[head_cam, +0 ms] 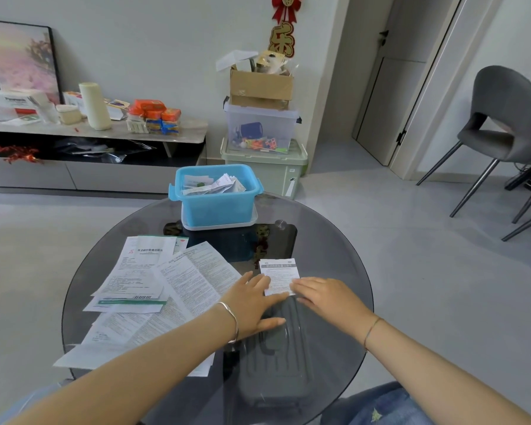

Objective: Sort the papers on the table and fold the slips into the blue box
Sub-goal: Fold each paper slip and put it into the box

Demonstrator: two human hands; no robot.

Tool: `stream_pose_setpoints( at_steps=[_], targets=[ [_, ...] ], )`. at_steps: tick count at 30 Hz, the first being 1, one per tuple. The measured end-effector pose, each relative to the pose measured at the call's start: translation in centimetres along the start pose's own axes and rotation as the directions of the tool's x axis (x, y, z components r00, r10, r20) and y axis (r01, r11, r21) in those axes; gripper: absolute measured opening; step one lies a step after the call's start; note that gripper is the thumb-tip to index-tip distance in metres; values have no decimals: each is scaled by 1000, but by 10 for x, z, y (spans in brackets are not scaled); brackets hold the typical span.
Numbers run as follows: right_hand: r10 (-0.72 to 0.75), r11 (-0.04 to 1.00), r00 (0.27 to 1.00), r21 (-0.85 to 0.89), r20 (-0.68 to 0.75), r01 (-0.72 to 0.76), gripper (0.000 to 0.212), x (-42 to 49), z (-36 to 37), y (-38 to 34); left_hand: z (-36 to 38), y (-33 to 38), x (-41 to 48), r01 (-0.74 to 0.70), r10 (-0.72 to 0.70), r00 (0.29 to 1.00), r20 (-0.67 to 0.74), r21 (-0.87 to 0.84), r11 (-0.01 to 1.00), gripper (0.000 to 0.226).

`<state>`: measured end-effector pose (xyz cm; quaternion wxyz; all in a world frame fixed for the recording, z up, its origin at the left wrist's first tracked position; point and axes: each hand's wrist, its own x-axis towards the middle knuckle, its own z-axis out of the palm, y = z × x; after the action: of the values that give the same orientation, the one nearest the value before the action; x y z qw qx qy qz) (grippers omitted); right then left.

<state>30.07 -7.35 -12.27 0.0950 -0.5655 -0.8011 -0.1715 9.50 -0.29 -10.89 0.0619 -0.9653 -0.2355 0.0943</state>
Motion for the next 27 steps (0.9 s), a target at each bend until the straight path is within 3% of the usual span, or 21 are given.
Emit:
stream_pose_setpoints(
  at_steps=[2,5,8,13,19,23,27],
  targets=[
    [-90,995,996,-30,24,91,12,4,3,4,1,-2,-1,-24,24,1000,-15,-18,1000,69],
    [-123,987,989,-97,80,131,34,10,9,3,-4,-6,-5,-60,57,998,-33,-75,995,86],
    [-117,982,993,-143,36,121,30,13,8,0,-6,-14,-5,-2,0,1000,-24,-107,994,56],
    [-102,995,989,7,-105,104,10,3,-6,-8,-1,-20,2,57,-65,996,-53,-144,988,43],
    [37,972,999,233,18,-40,14,-8,-11,-10,5,-17,12,67,-78,995,-70,-145,987,35],
    [320,803,930,468,182,-368,14,-7,-11,-7,-1,-18,11,84,-113,982,-149,-188,979,40],
    [539,500,808,683,236,-533,11,1,-7,-9,-5,-22,15,140,-287,934,-214,-520,842,31]
  ],
)
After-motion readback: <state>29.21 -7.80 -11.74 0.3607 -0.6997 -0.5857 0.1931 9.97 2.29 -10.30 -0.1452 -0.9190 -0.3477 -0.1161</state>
